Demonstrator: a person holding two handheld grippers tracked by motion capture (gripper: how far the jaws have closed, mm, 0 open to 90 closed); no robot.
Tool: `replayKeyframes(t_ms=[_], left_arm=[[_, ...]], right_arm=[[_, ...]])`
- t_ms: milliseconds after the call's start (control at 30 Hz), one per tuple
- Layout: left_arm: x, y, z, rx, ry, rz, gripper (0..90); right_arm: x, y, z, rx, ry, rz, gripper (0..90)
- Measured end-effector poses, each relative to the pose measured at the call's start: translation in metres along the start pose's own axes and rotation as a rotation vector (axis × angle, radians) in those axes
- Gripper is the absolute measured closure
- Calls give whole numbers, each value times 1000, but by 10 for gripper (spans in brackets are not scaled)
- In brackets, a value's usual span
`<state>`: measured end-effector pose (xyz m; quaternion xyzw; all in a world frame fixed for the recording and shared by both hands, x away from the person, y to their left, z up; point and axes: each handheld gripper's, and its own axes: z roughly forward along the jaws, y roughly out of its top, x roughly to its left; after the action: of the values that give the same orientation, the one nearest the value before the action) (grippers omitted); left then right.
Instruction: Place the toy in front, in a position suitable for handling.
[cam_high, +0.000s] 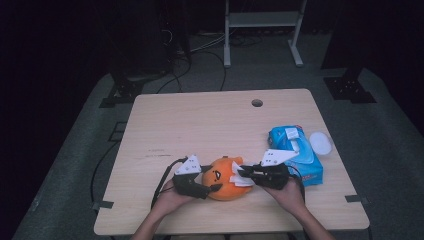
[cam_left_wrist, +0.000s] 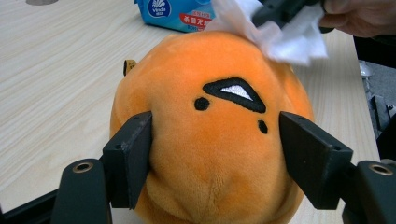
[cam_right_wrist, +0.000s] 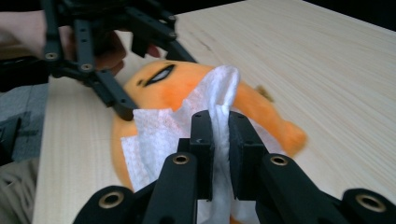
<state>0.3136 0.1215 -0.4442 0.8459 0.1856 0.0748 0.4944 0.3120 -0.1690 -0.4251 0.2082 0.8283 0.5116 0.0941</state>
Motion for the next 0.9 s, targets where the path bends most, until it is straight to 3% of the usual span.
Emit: replayKeyframes(t_ms=[67, 167, 300, 400, 533, 667, 733, 767, 900], left_arm=[[0, 1, 1, 1, 0, 0, 289], [1, 1, 2, -4, 2, -10, 290], [3, 1, 0, 9, 7, -20, 290], [4, 3, -2, 17, 19, -22, 291], [8, 3, -2, 15, 23, -57, 292], [12, 2, -2, 7, 24, -102, 291], [13, 1, -2, 7, 25, -100, 290], [12, 1, -3, 13, 26, -94, 290], [10, 1, -3, 10, 18, -80, 291]], right_arm=[[-1, 1, -2, -17, -4, 11, 805], [9, 6, 3, -29, 30, -14, 803], [22, 7, 12, 0, 63, -65, 803], [18, 4, 9, 13, 72, -47, 806], [16, -1, 1, 20, 52, -43, 805], [27, 2, 6, 16, 93, -74, 804], [31, 3, 10, 30, 100, -91, 803], [36, 3, 14, 51, 94, -125, 804], [26, 1, 9, 45, 84, -89, 807]])
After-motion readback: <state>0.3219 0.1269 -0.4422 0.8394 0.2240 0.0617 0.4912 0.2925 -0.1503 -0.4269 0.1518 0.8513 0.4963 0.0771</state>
